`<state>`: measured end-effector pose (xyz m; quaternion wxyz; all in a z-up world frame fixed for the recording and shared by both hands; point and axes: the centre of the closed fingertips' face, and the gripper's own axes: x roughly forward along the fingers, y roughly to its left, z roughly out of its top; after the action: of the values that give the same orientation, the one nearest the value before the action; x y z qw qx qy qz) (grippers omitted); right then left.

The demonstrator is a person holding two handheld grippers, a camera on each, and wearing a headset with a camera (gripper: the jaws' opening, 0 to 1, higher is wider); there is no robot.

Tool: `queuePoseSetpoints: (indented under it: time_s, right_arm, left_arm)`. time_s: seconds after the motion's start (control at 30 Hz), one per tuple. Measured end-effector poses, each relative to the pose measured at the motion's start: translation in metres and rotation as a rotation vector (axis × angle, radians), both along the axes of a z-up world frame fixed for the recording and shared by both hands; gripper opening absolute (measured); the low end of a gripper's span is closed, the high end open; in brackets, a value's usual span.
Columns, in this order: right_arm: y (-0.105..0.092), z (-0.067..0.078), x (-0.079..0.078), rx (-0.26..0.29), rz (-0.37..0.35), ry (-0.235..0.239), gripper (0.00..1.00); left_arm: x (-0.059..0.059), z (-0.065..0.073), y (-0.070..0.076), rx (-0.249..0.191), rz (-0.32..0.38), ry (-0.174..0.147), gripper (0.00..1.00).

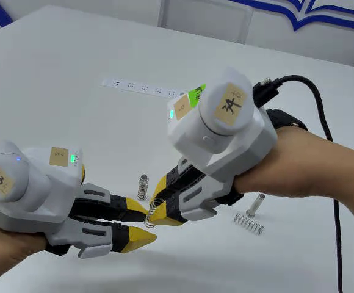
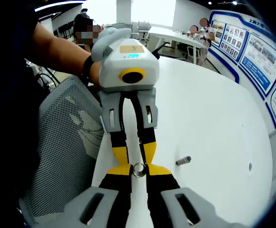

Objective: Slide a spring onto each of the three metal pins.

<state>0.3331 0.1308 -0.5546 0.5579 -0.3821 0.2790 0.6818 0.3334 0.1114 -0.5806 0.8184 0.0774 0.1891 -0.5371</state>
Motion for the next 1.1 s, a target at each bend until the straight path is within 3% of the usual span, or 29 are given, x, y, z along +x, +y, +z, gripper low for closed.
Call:
queuePoseSetpoints:
  time_s: [0.3,0.73,1.1]
  right_arm:
    - [-0.016,-0.001,0.018,-0.021,-0.041,-0.019,0.12]
    - [-0.044,0.000,0.065,-0.051,-0.154,-0.058,0.12]
    - [-0.056,-0.011,0.096,-0.097,-0.204,-0.095,0.12]
  left_arm:
    - [0.000,-0.004,0.007,-0.011,0.043,0.011,0.28]
    - [-0.001,-0.004,0.021,-0.037,0.100,0.027,0.38]
    - [-0.004,-0.009,0.026,-0.038,0.124,0.043,0.44]
